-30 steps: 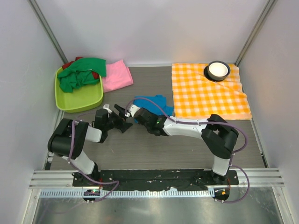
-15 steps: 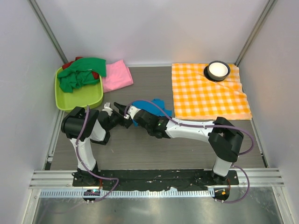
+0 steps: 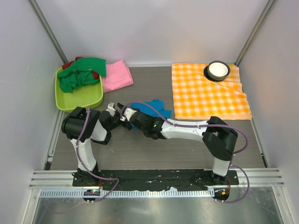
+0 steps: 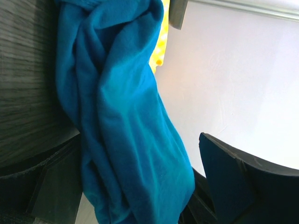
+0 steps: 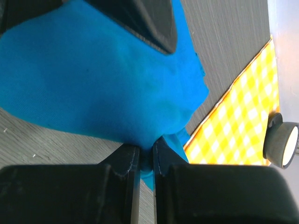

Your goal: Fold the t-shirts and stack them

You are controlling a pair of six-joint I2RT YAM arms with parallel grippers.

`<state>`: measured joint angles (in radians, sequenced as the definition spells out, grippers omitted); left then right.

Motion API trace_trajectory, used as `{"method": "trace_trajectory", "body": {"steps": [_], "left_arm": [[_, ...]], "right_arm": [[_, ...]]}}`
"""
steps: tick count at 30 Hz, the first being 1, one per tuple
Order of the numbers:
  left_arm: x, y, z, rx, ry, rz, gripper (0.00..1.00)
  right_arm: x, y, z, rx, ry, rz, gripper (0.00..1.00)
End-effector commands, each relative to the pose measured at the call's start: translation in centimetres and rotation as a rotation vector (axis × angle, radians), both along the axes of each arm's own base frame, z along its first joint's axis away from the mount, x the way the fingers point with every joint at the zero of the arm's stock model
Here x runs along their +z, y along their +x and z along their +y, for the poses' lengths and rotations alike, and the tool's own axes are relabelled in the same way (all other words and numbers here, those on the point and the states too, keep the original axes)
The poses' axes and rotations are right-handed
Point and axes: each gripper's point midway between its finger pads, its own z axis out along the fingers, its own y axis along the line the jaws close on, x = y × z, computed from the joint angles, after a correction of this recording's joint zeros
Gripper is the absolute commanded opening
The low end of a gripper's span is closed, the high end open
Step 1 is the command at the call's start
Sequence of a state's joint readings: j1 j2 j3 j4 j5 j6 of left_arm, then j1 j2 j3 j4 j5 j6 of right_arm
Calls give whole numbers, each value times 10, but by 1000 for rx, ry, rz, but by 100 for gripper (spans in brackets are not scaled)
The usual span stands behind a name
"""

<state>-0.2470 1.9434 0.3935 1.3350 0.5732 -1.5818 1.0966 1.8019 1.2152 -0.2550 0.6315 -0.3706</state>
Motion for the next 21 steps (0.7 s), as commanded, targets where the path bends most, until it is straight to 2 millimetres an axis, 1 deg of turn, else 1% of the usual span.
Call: {"method": "trace_trajectory", "body": {"steps": [1, 7, 8, 9, 10, 11, 12, 13, 14, 16, 17, 18, 19, 20, 21], "left_arm": [[-24, -25, -6, -79, 44, 120, 100], [-34, -32, -5, -101, 76, 141, 100], [-35, -31, -5, -100, 78, 141, 98], [-37, -31, -5, -103, 81, 144, 86], [-39, -31, -5, -101, 81, 153, 80], [-40, -30, -5, -99, 82, 160, 76], [-41, -29, -6, -101, 80, 165, 65], [-41, -28, -6, -100, 77, 165, 59], [-41, -28, -6, -99, 77, 165, 46], [-39, -25, -6, -95, 77, 162, 34], [-38, -24, -7, -96, 79, 158, 24], [-36, -20, -8, -98, 82, 151, 21], [-34, -20, -8, -102, 88, 151, 17], [-32, -18, -8, -104, 95, 146, 11], [-29, -13, -9, -103, 104, 136, 6]], "right_arm": [[42, 11, 29, 15, 97, -95, 1], [56, 7, 31, 25, 105, -119, 1], [58, 6, 31, 25, 110, -120, 1], [58, 5, 30, 24, 108, -119, 1], [60, 3, 29, 27, 112, -120, 1], [60, 2, 28, 25, 112, -122, 1], [57, 0, 26, 23, 110, -118, 1], [57, -3, 26, 25, 108, -115, 1], [60, -5, 24, 23, 113, -121, 1], [58, -8, 16, 10, 102, -130, 1], [64, -12, 12, -4, 110, -148, 1], [62, -13, 7, -19, 104, -153, 1], [62, -16, 4, -37, 120, -151, 6], [64, -17, -1, -56, 120, -159, 16], [66, -21, -6, -71, 134, -159, 43]]}}
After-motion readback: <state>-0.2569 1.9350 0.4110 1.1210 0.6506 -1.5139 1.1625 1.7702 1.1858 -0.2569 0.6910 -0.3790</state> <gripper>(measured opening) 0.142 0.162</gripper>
